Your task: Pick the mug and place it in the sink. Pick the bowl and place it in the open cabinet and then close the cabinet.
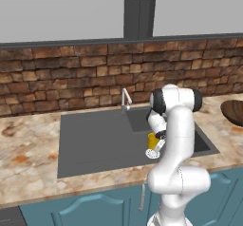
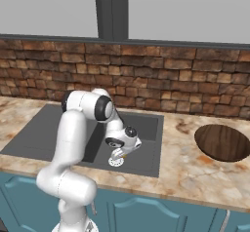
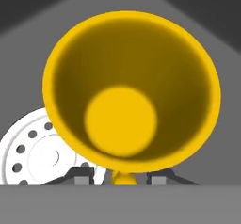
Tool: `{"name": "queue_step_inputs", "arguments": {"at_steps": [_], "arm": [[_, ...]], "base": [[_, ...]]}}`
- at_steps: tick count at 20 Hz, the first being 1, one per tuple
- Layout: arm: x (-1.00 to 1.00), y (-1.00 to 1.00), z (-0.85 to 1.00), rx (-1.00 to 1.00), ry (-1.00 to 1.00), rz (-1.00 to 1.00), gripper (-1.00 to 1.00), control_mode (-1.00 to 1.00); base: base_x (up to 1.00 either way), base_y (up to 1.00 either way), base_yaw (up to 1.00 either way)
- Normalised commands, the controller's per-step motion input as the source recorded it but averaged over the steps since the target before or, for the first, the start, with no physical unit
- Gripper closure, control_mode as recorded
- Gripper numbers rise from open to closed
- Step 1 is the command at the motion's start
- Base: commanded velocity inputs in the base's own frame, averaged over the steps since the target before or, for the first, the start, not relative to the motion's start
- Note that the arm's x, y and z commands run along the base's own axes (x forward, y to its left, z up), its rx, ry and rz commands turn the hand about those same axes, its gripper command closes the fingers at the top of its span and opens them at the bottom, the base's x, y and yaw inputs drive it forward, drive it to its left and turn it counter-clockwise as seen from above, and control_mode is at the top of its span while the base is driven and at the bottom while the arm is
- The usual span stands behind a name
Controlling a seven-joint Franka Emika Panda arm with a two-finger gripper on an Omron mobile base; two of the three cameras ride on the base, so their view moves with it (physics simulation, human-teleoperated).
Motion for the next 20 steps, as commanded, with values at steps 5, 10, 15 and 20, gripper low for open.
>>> {"name": "queue_step_inputs", "arguments": {"at_steps": [5, 10, 15, 20], "arm": [[0.13, -0.08, 0.1, 0.0, 0.0, 0.0, -1.0, -1.0], [0.0, -0.26, 0.67, 0.0, 0.04, 0.0, -1.0, -1.0], [0.0, -0.18, 0.93, 0.0, 0.03, 0.0, -1.0, -1.0], [0.0, -0.08, 1.0, 0.0, 0.01, 0.0, -1.0, -1.0]], "base": [[0.0, 0.0, 0.0], [0.0, 0.0, 0.0], [0.0, 0.0, 0.0], [0.0, 0.0, 0.0]]}}
